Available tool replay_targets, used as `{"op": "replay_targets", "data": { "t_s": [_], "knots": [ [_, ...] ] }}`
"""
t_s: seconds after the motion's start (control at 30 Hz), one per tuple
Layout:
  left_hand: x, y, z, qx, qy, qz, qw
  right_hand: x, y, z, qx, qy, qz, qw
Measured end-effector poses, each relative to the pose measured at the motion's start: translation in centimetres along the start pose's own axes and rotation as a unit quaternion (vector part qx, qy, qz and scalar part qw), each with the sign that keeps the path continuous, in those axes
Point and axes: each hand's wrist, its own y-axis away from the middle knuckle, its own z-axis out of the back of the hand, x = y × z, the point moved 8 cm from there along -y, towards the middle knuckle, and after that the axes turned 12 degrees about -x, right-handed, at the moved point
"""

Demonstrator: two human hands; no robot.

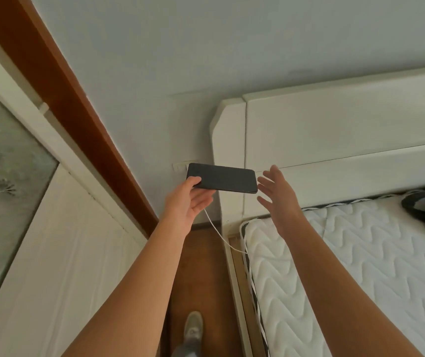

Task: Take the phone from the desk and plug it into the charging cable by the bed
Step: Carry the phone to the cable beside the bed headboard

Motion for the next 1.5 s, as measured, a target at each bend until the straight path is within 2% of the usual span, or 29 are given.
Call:
{"op": "replay_targets", "data": {
  "t_s": [0.23,0.5,0.77,1.1,1.23,1.5],
  "knots": [
    [-0.1,-4.5,-7.2,0.064,-0.033,0.032,0.997,2.6,-4.4,2.5,-0.080,-0.008,0.024,0.996],
    [2.2,-10.7,-17.2,0.145,-0.096,0.086,0.981,3.0,-7.9,6.5,-0.228,-0.014,0.033,0.973],
    [6.5,-10.9,-23.2,0.217,-0.165,0.120,0.954,2.5,-7.8,11.0,-0.333,-0.044,0.031,0.941],
    [8.4,-7.0,-25.7,0.275,-0.205,0.154,0.927,2.0,-4.8,14.1,-0.396,-0.103,0.031,0.912],
    [8.0,-4.4,-27.1,0.308,-0.201,0.158,0.916,3.9,-4.0,15.0,-0.399,-0.148,0.047,0.904],
    [6.7,0.0,-30.9,0.366,-0.196,0.139,0.899,7.5,-2.6,18.5,-0.409,-0.169,0.089,0.892]
  ]
}}
